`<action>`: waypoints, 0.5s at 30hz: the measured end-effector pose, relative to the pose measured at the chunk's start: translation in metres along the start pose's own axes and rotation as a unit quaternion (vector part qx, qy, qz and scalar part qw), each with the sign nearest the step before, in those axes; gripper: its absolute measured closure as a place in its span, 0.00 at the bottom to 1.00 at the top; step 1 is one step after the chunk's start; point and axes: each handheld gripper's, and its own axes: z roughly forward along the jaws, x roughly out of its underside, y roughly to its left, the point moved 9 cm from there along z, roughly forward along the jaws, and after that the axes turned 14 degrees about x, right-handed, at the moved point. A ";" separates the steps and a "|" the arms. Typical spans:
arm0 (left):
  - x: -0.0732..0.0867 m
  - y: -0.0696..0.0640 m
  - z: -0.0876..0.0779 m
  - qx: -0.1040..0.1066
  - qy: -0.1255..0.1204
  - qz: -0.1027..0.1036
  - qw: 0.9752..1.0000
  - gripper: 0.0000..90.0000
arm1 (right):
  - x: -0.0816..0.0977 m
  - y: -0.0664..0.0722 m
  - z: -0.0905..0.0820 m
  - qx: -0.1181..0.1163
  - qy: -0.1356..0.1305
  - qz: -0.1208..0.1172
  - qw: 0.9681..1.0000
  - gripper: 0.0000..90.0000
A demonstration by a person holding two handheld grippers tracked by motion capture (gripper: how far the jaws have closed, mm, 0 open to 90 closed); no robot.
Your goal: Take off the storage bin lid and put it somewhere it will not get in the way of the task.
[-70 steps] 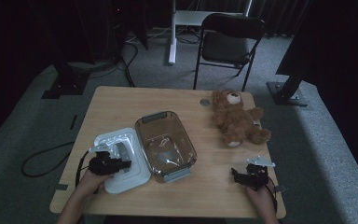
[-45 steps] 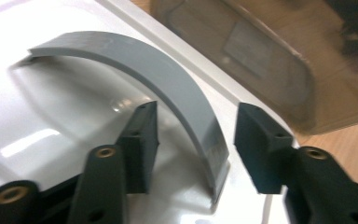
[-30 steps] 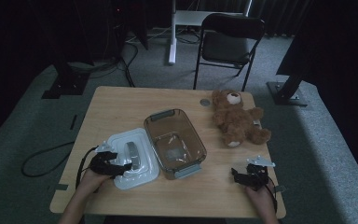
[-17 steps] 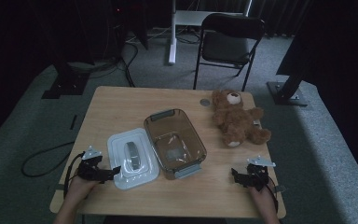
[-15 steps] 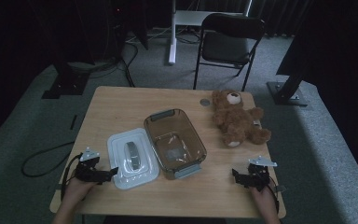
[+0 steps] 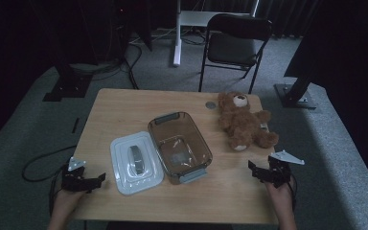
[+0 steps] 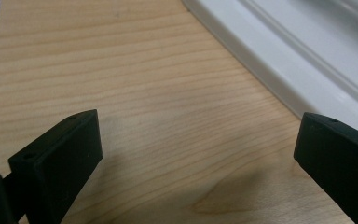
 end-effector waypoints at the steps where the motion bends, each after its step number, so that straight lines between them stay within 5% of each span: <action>1: 0.001 0.001 0.001 -0.004 0.002 -0.001 1.000 0.02 | -0.004 0.000 0.001 0.001 -0.002 0.001 1.000 0.13; 15: 0.005 0.006 0.005 -0.056 0.008 -0.022 0.998 0.04 | -0.066 0.001 0.015 0.003 -0.025 0.028 0.999 0.13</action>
